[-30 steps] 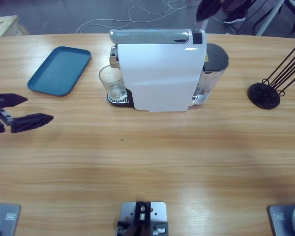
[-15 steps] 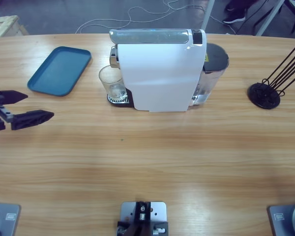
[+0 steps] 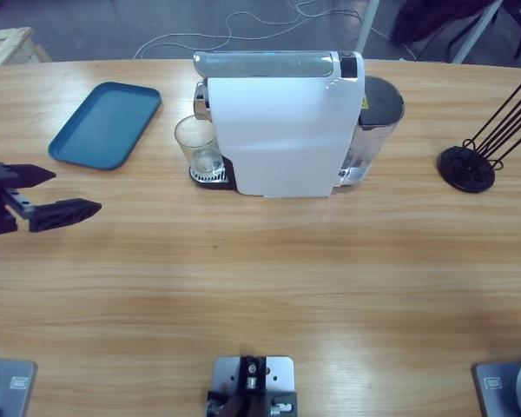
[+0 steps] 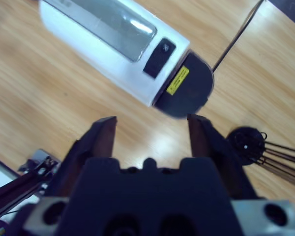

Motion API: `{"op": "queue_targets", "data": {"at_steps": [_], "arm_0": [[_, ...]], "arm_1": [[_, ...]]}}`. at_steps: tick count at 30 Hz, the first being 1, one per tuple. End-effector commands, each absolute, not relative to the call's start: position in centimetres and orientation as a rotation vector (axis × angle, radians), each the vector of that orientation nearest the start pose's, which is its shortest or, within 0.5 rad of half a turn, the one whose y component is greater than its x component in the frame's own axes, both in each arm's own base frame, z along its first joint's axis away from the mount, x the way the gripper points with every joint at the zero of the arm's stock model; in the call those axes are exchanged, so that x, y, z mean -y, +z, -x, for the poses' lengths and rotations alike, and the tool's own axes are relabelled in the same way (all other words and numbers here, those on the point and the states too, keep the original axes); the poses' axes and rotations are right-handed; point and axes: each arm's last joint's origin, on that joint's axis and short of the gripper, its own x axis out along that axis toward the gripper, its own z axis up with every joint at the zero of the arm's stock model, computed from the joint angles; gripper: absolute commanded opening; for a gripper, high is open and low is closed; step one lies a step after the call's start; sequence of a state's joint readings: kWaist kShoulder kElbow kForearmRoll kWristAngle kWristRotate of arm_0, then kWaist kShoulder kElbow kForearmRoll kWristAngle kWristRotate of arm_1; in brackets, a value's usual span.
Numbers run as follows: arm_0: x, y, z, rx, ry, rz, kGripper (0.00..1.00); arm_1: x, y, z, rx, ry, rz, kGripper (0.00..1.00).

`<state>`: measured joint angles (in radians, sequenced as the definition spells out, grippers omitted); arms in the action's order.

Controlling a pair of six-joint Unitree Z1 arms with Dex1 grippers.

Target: Pour coffee

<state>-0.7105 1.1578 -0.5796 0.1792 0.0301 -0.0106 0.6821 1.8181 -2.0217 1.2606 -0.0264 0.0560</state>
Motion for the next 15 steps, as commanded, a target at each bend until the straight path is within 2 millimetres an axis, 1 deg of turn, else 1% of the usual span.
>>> {"op": "queue_targets", "data": {"at_steps": [1, 6, 12, 15], "arm_0": [[10.2, 26.0, -12.1, -0.768, -0.643, -0.275, 0.977], [10.3, 26.0, -12.2, -0.769, -0.642, -0.276, 0.982], [10.3, 26.0, -12.2, -0.769, -0.643, -0.276, 0.982], [10.2, 26.0, -12.2, -0.767, -0.643, -0.275, 0.980]], "arm_1": [[-26.1, 38.4, -32.1, -1.144, 0.501, 0.395, 0.000], [-27.4, 37.5, -33.3, -1.146, 0.493, 0.387, 0.000], [-27.9, 38.1, -34.3, -1.116, 0.448, 0.411, 0.000], [-27.9, 38.0, -34.5, -1.117, 0.427, 0.429, 0.000]]}}
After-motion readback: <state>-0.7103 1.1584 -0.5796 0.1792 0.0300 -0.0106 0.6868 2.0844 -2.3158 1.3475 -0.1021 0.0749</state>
